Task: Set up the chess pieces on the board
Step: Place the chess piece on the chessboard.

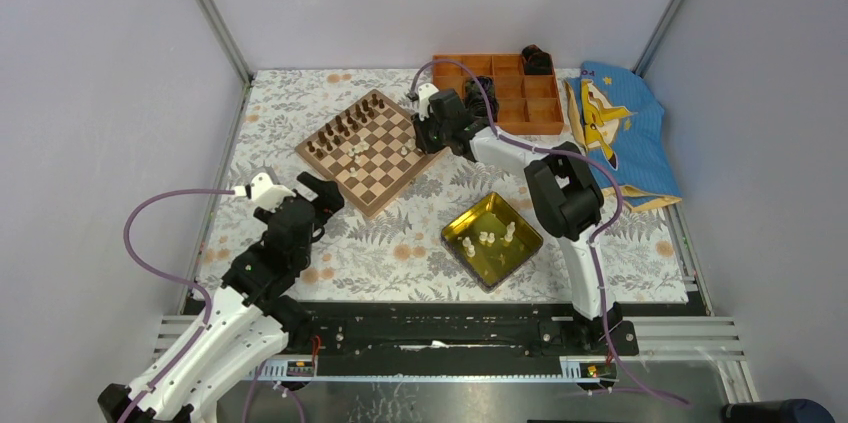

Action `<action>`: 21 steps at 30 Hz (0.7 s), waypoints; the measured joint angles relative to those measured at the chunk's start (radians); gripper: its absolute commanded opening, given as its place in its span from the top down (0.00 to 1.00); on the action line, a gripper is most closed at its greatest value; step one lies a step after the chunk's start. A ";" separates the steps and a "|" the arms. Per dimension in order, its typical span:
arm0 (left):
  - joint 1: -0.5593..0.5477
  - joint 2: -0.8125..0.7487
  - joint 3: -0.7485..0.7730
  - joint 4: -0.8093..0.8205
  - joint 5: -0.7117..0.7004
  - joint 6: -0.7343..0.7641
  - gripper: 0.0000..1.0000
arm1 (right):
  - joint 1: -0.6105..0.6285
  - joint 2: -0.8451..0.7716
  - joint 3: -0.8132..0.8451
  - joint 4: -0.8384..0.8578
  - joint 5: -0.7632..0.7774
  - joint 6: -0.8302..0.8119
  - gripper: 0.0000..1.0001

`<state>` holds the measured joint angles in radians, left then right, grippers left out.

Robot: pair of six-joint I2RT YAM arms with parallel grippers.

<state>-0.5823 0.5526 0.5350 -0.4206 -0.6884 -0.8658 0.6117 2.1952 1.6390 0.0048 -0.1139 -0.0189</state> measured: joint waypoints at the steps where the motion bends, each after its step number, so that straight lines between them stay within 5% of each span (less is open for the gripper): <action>1: 0.000 0.000 -0.001 0.000 0.000 0.000 0.01 | 0.000 0.001 0.000 0.000 -0.003 0.000 0.83; 12: 0.000 0.001 -0.005 0.000 0.000 -0.003 0.01 | -0.001 0.020 0.006 0.000 -0.009 0.002 0.80; 21: 0.000 0.001 -0.005 0.000 0.000 -0.005 0.01 | -0.002 0.020 0.007 0.000 -0.011 0.005 0.60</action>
<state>-0.5823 0.5537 0.5297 -0.4206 -0.6884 -0.8707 0.6102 2.2150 1.6463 0.0048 -0.1246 -0.0135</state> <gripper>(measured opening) 0.986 0.354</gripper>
